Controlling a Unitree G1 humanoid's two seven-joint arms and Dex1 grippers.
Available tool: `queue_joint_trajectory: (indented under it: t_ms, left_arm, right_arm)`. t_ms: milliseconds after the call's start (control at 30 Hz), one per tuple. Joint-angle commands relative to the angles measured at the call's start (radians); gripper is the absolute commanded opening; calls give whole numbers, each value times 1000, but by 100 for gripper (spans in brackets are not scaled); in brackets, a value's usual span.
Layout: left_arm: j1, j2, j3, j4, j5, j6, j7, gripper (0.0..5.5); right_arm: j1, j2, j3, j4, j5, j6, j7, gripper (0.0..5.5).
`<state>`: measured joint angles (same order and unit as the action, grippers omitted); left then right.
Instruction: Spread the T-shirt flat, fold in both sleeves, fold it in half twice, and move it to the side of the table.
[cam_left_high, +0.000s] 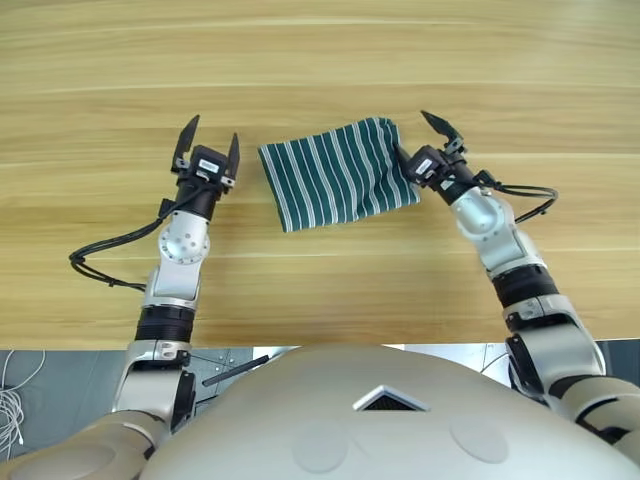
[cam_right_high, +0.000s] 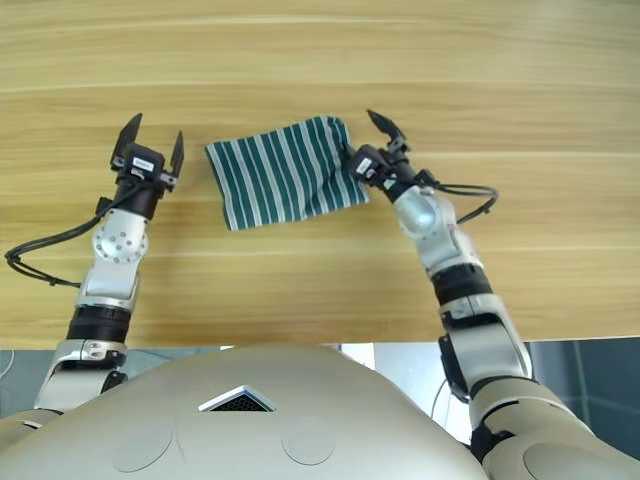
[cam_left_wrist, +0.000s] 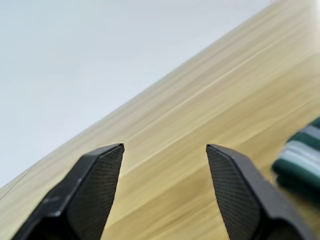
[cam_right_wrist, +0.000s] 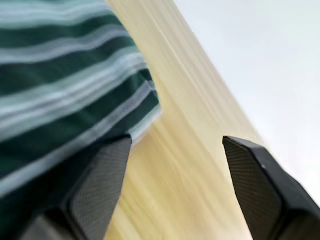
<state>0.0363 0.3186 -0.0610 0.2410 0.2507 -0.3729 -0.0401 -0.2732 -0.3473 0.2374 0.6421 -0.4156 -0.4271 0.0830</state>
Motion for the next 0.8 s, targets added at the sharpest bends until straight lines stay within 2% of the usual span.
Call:
queue_joint_trajectory:
  t_ms: [33, 133, 200, 300, 400, 533, 733, 800]
  left_arm:
    - [-5, -6, 11, 5, -3, -31, 19, 306]
    - [-2, -12, 24, 23, -15, -43, 31, 306]
    - [-6, -17, 38, 33, -31, -55, 40, 306]
    - [-6, -33, 78, 34, -78, -78, 51, 306]
    - [-6, -65, 135, 12, -156, -99, 73, 306]
    - [-13, -95, 150, 0, -190, -132, 76, 306]
    - [-13, -114, 149, 3, -179, -132, 72, 306]
    - [-12, -118, 150, 1, -175, -128, 72, 306]
  right_arm:
    - [-84, 66, -62, 199, 97, 38, 5, 338]
    - [-78, 82, -84, 169, 155, -10, 27, 338]
    - [-23, 90, -81, -30, 218, -75, 71, 338]
    - [62, 115, -42, -390, 303, -48, 152, 338]
    - [101, 148, 54, -487, 293, 33, 228, 338]
    - [58, 192, 144, -217, 166, 21, 194, 338]
    - [-62, 240, 149, 170, 134, 10, 172, 338]
    - [-92, 250, 91, 285, 189, 48, 175, 338]
